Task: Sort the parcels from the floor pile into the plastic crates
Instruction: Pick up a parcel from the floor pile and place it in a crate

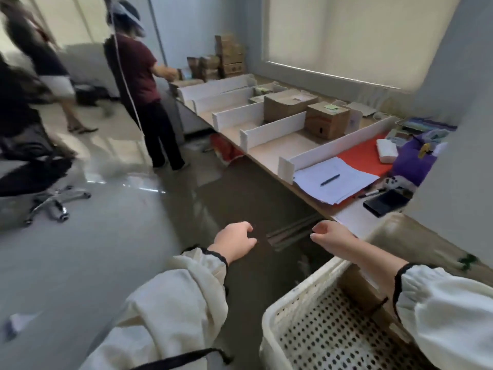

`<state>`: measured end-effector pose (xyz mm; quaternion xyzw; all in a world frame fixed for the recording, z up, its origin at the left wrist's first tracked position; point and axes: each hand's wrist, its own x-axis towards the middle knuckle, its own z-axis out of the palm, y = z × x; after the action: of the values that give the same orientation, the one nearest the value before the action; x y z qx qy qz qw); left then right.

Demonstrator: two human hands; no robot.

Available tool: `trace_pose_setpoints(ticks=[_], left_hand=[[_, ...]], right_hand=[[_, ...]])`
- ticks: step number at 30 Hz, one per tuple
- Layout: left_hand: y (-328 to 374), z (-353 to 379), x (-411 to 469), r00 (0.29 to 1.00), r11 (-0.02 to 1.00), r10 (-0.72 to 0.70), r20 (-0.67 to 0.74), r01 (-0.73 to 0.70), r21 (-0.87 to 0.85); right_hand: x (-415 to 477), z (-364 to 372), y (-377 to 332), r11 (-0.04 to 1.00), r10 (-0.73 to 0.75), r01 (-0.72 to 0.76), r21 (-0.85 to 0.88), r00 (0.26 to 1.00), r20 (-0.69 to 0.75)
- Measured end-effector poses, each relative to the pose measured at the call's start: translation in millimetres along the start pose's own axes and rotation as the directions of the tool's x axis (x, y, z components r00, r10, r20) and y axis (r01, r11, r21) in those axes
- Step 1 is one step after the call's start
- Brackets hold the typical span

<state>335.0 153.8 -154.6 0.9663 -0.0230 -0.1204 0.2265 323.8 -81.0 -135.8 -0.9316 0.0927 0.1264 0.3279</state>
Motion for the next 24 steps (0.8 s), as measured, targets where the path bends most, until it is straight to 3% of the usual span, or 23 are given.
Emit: trace_pose_setpoints(ticks=[4,9,18,24], left_hand=[[-95.7,-23.5,-56.4,0.968,0.969,-0.239,-0.077,0.232,-0.085],[-220.9,-48.7,-150.5,0.868,0.868,-0.481,-0.124,0.451,-0.210],[-427.7,-44.3,-385.1,0.575,0.568,-0.813,-0.092,0.747,-0.346],[-509.6,7.8,-515.8,0.305,0.276,-0.952,-0.029,0.811,-0.515]], right_hand=[[-11.7,88.1,-88.9,0.973,-0.195,0.212,-0.094,0.967,0.165],[-58.4,199.0,-199.6,0.868,-0.364,0.463,-0.179,0.839,0.405],[-213.2,425.9,-330.4,0.723,-0.440,0.684,-0.099,0.566,0.697],[-311.9,539.3,-373.3,0.605,-0.396,0.796,-0.021,0.324,0.859]])
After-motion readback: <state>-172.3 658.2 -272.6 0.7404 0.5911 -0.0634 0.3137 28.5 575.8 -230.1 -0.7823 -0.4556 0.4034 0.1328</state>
